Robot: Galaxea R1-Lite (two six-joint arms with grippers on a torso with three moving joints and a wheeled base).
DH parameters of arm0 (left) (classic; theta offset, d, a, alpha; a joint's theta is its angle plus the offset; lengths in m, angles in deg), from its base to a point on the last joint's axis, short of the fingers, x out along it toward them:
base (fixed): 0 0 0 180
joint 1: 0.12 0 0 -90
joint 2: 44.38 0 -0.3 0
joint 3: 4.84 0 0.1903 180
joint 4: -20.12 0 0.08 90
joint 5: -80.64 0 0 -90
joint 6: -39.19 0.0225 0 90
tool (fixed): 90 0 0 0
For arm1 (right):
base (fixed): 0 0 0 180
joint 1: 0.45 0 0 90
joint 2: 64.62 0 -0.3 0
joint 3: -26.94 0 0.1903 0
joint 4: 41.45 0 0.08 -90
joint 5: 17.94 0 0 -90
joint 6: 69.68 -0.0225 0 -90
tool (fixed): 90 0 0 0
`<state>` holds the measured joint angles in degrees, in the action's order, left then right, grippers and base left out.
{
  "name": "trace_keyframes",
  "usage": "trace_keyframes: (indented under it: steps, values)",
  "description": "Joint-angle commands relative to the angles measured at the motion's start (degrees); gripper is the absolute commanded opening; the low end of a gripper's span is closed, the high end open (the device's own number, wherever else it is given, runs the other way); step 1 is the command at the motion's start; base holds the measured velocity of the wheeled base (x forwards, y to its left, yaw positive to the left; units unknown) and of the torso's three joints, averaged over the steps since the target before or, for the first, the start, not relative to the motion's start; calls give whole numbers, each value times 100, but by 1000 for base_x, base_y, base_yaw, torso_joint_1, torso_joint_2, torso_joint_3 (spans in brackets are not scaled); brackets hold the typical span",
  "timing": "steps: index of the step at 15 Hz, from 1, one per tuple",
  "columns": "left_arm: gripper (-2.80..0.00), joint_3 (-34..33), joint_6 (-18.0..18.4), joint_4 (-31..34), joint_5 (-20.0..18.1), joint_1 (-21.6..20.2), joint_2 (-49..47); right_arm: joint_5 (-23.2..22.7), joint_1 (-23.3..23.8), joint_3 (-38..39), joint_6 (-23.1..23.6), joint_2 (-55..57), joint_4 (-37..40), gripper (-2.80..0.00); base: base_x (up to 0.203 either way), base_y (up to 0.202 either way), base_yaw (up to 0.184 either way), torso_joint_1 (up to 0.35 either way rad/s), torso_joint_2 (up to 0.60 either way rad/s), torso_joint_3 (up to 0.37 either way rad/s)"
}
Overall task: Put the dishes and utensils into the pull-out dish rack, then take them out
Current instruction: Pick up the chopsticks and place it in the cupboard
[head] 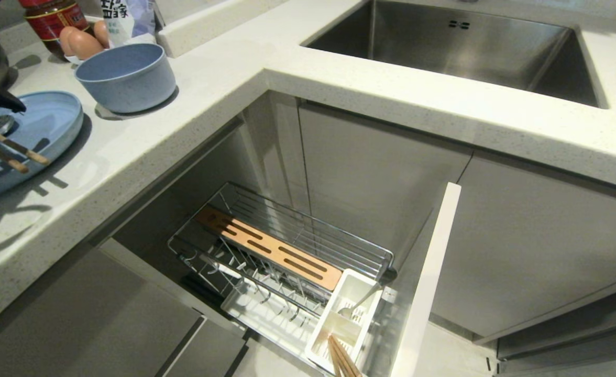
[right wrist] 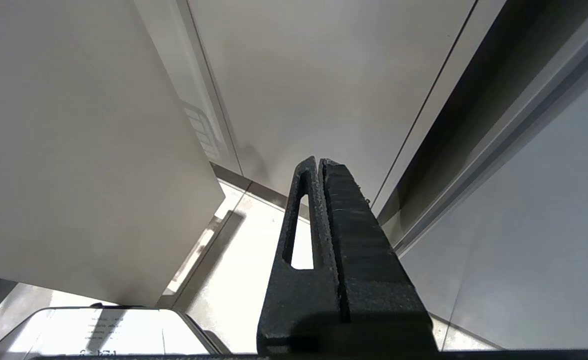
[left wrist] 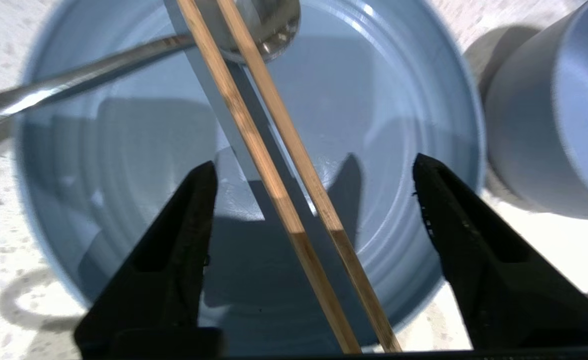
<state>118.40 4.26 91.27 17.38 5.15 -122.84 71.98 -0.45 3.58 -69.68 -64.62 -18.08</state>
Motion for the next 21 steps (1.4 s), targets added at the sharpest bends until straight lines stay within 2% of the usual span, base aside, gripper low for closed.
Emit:
trace_keyframes:
  steps: [1, 18, 19, 21]
  values:
    - [0, -11, -22, 76, 13, 8, -128, -1, 0, 0, 0, 0, 0, -280, 0, 0, 0, 0, 0, 0]
    - [0, -17, -92, 82, -2, 103, -363, -1, 0, 0, 0, 0, 0, -280, 0, 0, 0, 0, 0, 0]
    - [-280, -20, -92, 82, -2, 113, -365, -1, 0, 0, 0, 0, 0, -280, 0, 0, 0, 0, 0, 0]
    - [-280, -11, -92, 82, -2, 129, -367, -1, 0, 0, 0, 0, 0, -280, 0, 0, 0, 0, 0, 0]
